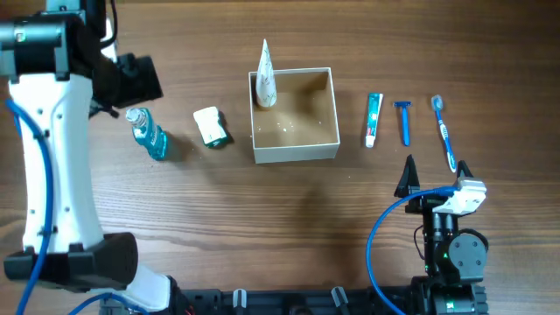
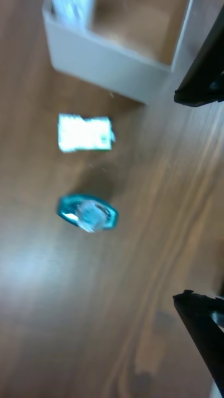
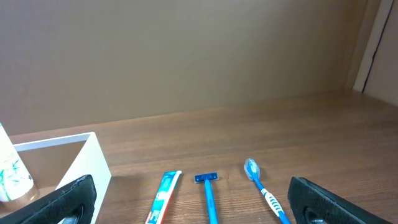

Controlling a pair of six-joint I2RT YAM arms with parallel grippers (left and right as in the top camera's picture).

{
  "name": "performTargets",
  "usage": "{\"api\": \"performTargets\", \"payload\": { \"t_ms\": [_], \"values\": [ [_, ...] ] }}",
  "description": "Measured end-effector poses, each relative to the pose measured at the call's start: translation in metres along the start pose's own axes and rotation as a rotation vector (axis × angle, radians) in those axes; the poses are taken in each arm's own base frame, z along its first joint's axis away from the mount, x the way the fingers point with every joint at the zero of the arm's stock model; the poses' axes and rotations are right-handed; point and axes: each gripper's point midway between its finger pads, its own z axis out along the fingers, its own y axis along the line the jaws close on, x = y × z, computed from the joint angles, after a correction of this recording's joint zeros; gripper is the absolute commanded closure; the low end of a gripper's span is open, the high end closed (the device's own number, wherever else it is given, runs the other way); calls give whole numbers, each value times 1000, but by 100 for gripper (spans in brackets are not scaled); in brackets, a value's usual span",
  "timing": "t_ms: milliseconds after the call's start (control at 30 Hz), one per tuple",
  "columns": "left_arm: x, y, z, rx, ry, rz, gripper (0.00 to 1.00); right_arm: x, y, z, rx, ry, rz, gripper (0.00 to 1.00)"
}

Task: Pack container
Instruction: 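Move the left gripper to the blue mouthwash bottle and grasp it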

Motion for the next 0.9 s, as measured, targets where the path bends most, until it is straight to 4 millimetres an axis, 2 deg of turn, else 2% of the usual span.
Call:
{"api": "performTargets", "payload": {
  "t_ms": [100,267,467,633,900],
  "values": [
    [7,12,21,-24,62,-22,0,0,0,0,0,0,0,0],
    [2,32,54,-27,89,-39,2,0,0,0,0,0,0,0],
    [-7,33,86,46,71,31,0,0,0,0,0,0,0,0],
    [-13,26,101,81,42,105,1,0,0,0,0,0,0,0],
    [-18,17,107,100,31,168,0,0,0,0,0,0,0,0]
  ]
}}
